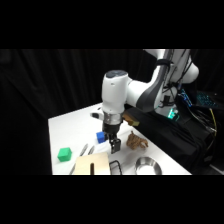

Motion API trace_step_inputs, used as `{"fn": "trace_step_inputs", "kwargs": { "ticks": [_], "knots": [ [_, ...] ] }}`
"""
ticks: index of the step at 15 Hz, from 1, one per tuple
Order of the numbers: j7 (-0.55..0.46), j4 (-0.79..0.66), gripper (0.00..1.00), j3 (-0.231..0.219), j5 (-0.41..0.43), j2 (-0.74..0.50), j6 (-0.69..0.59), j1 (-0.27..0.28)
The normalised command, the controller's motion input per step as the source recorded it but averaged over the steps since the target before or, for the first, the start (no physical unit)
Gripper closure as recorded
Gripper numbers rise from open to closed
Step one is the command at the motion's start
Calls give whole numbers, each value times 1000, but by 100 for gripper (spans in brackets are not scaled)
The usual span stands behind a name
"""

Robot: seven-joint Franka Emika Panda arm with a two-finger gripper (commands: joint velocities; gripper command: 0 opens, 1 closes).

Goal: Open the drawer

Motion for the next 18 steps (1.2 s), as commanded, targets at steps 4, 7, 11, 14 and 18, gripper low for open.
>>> {"fn": "trace_step_inputs", "kwargs": {
  "ticks": [4,7,11,14,18],
  "knots": [
    [179,29,0,-131,-133,134,268,148],
    [180,8,0,-156,-118,123,290,173],
    [152,46,0,-168,-94,159,273,189],
    [121,73,0,-160,-50,169,239,194],
    [113,96,0,-155,-16,180,209,226]
  ]
}}
